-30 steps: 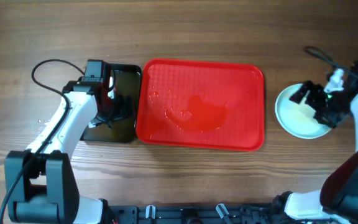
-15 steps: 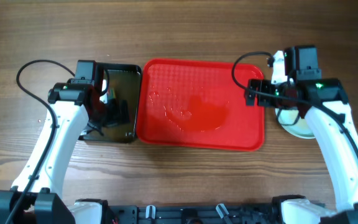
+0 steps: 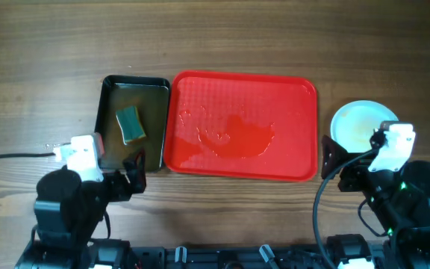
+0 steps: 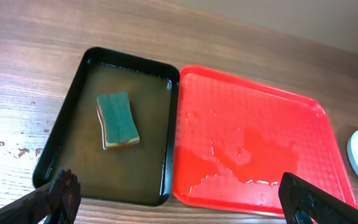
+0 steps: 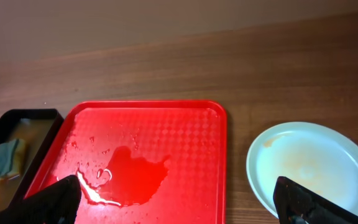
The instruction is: Clean dirty plates on tray and stack at the side
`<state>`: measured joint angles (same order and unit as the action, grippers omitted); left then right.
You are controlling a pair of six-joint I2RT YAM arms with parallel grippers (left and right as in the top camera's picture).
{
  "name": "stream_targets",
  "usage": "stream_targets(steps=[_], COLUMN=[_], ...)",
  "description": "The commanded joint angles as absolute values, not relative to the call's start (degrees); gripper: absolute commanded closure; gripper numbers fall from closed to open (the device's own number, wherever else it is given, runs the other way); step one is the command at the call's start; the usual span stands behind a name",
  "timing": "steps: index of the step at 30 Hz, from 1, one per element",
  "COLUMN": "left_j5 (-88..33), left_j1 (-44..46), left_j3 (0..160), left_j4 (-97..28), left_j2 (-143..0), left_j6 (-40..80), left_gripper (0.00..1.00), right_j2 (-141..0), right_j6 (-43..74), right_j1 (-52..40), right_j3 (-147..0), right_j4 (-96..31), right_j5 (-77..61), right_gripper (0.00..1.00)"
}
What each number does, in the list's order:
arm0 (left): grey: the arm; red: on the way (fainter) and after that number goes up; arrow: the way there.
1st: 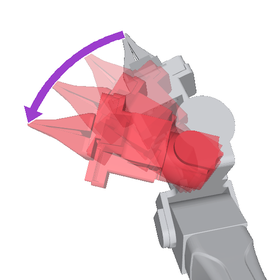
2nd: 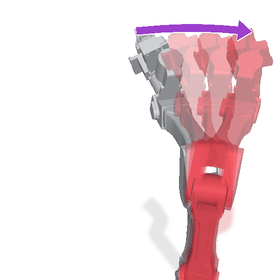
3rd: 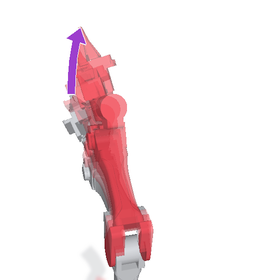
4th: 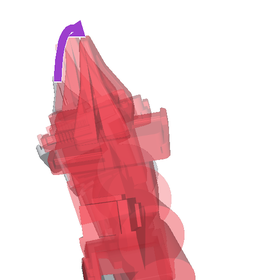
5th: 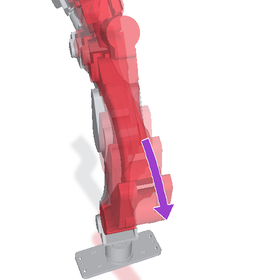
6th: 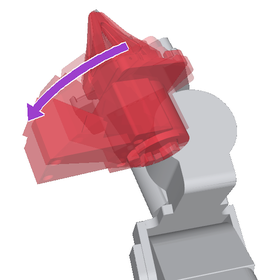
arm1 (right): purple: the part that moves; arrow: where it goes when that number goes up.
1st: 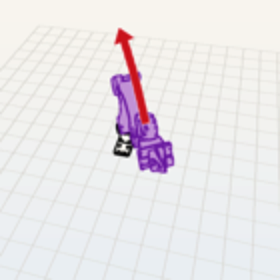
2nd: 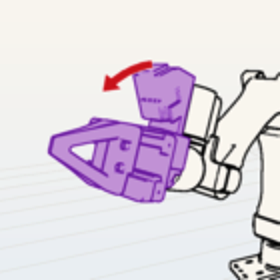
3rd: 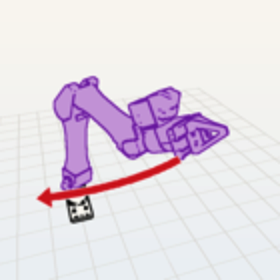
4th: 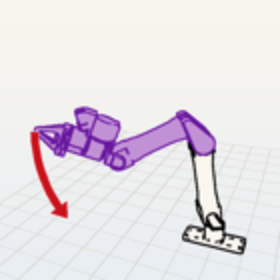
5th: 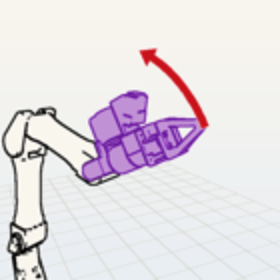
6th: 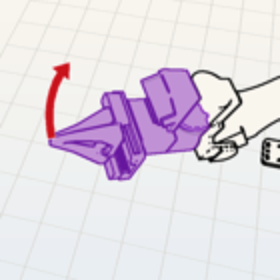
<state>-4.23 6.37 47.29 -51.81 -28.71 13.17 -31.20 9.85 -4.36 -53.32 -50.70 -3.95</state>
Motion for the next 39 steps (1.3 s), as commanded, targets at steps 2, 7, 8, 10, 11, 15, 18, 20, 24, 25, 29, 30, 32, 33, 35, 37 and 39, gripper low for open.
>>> stream_targets(steps=[2, 7, 8, 10, 11, 15, 18, 20, 24, 25, 29, 30, 32, 33, 35, 37, 39], left_j5=[-4.69, -4.71, -4.69, -4.69, -4.71, -4.71, -4.69, -4.71, -4.69, -4.71, -4.71, -4.71, -4.69, -4.69, -4.69, -4.71, -4.69], left_j1=[6.63, 6.63, 6.63, 6.63, 6.63, 6.63, 6.63, 6.63, 6.63, 6.63, 6.63, 6.63, 6.63, 6.63, 6.63, 6.63, 6.63], left_j3=[46.61, 46.61, 46.61, 46.61, 46.61, 46.61, 46.61, 46.61, 46.61, 46.61, 46.61, 46.61, 46.61, 46.61, 46.61, 46.61, 46.61], left_j4=[-53.28, -57.28, -57.84, -58.00, -57.98, -58.00, -57.98, -57.98, -57.98, -57.98, -57.98, -57.98, -57.98, -57.98, -57.98, -57.98, -57.98], left_j2=[-28.14, -28.14, -28.14, -28.14, -28.14, -28.14, -28.14, -28.14, -28.14, -28.14, -28.14, -28.14, -28.14, -28.14, -28.14, -28.14, -28.14], left_j6=[12.86, 12.86, 12.86, 12.86, 12.86, 12.86, 12.86, 12.86, 12.86, 12.86, 12.86, 12.86, 12.86, 12.86, 12.86, 12.86, 12.86], left_gripper=[0.00, 0.00, 0.00, 0.00, 0.00, 0.00, 0.00, 0.00, 0.00, 0.00, 0.00, 0.00, 0.00, 0.00, 0.00, 0.00, 0.00], right_j2=[-31.48, -31.77, -31.77, -31.77, -31.20, -24.73, -13.15, -6.35, -0.25, -0.21, -0.21, -0.21, -0.19, -0.19, -0.19, -0.16, -0.16], right_j6=[10.52, 10.52, 10.44, 10.50, 10.52, 8.62, 5.96, 5.89, 6.07, 6.09, 5.93, 5.58, 2.09, -0.30, -1.08, 1.69, 1.54], right_j1=[-4.56, -4.56, -4.56, -4.56, -4.56, -4.54, -4.54, -4.21, -2.11, -1.89, -1.85, -1.74, -1.69, -1.54, -1.13, -1.10, -1.10], right_j3=[-52.58, -52.58, -52.58, -52.58, -52.36, -48.84, -40.21, -33.82, -20.23, -16.51, -3.44, -1.50, -0.30, -0.30, -0.30, -0.32, -0.32], right_j4=[-50.63, -50.63, -50.74, -53.65, -54.85, -49.43, -38.15, -30.65, -11.16, -4.69, 16.49, 18.68, 15.35, 12.47, 1.56, 0.16, 0.19], right_j5=[-2.50, -2.50, -2.37, -1.87, -1.85, 0.51, 0.08, 0.12, 0.01, 0.01, 0.08, 0.03, -1.45, -3.07, -5.19, -4.93, -4.91], right_gripper=[0.00, 0.00, 0.00, 0.00, 0.00, 0.00, 0.00, 0.00, 0.00, 0.00, 0.00, 0.00, 0.00, 0.00, 0.00, 0.00, 0.00])
